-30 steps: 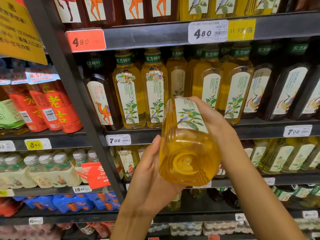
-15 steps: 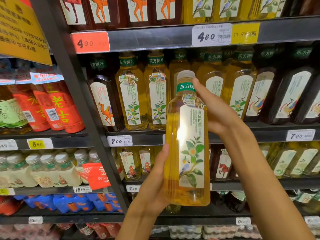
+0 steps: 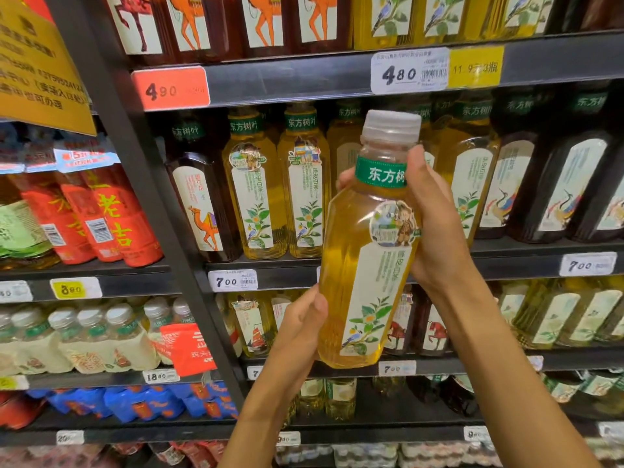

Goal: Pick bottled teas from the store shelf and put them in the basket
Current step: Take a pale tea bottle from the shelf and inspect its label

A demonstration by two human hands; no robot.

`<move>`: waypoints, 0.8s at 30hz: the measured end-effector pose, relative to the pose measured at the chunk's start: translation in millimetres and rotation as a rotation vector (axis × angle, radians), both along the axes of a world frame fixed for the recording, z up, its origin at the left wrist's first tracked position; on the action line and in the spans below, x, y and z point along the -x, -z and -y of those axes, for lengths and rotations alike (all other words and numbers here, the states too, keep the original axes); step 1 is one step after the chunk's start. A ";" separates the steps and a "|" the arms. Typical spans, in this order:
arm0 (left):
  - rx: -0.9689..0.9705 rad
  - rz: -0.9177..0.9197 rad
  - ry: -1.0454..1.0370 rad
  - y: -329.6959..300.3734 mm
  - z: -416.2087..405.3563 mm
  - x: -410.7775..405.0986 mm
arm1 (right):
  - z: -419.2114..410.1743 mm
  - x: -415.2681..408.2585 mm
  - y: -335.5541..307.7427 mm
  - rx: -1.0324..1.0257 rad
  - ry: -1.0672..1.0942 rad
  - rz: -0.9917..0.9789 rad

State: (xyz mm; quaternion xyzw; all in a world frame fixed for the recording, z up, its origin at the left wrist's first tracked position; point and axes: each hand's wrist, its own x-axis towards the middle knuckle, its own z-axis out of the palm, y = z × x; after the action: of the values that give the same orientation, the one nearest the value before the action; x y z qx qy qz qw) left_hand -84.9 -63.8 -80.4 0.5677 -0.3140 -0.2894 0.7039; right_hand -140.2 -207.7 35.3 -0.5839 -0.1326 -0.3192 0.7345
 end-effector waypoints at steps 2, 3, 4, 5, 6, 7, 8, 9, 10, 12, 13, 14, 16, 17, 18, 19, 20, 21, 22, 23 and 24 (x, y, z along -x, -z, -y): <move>0.076 0.014 -0.030 3.2 0.9 -2.1 | -4.1 4.2 1.7 0.052 -0.056 0.046; 0.101 0.016 -0.030 4.7 1.4 -2.7 | -6.3 5.6 2.2 0.081 -0.071 0.062; 0.116 0.019 -0.022 6.0 1.6 -3.3 | -8.4 6.7 2.4 0.103 -0.079 0.075; 0.126 0.021 -0.010 7.3 2.0 -4.1 | -10.3 7.5 2.7 0.119 -0.084 0.086; 0.138 0.022 0.001 8.4 2.2 -5.0 | -11.8 8.2 2.6 0.135 -0.087 0.096; 0.149 0.022 0.011 9.1 2.5 -5.7 | -13.3 8.9 2.4 0.154 -0.084 0.106; 0.157 0.018 0.017 9.4 2.9 -6.4 | -14.7 9.2 2.1 0.175 -0.080 0.118; 0.160 0.014 0.018 9.7 3.8 -7.2 | -16.1 9.4 2.2 0.193 -0.078 0.128; 0.156 0.013 0.017 10.1 5.0 -7.9 | -16.8 9.3 2.3 0.206 -0.077 0.138; 0.143 0.023 -0.001 11.9 7.6 -9.6 | -17.6 9.3 3.6 0.228 -0.074 0.148; 0.140 0.025 -0.014 12.5 8.3 -10.5 | -17.4 9.4 4.6 0.240 -0.069 0.145; 0.136 0.026 -0.025 13.1 8.2 -11.6 | -16.9 9.5 5.5 0.249 -0.065 0.138; 0.130 0.033 -0.033 13.6 7.6 -13.6 | -14.8 9.8 6.7 0.243 -0.076 0.124; 0.130 0.039 -0.033 13.9 7.3 -13.9 | -13.6 9.8 6.8 0.234 -0.089 0.119; 0.130 0.042 -0.030 14.0 6.8 -13.6 | -12.0 9.2 6.5 0.223 -0.095 0.114; 0.132 0.037 -0.021 14.2 6.1 -12.5 | -10.2 8.2 5.4 0.215 -0.087 0.104; 0.131 0.025 -0.013 13.9 5.1 -10.9 | -8.7 6.7 3.3 0.209 -0.070 0.086; 0.122 0.005 -0.012 13.7 4.4 -9.0 | -7.3 4.4 1.1 0.206 -0.052 0.061; 0.108 -0.019 -0.010 13.7 3.6 -6.7 | -5.7 1.4 -0.6 0.202 -0.048 0.034; 0.097 -0.046 0.000 13.7 3.1 -4.2 | -4.1 -1.7 -1.4 0.185 -0.062 0.007; 0.087 -0.076 0.010 13.2 2.6 -1.7 | -2.3 -4.9 -1.5 0.147 -0.090 -0.023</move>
State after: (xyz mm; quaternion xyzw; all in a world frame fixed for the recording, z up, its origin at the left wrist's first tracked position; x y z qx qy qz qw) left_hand -83.2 -66.5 -93.5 0.5234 -0.3020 -0.3004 0.7380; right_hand -135.3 -205.4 36.8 -0.6335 -0.1734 -0.2686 0.7046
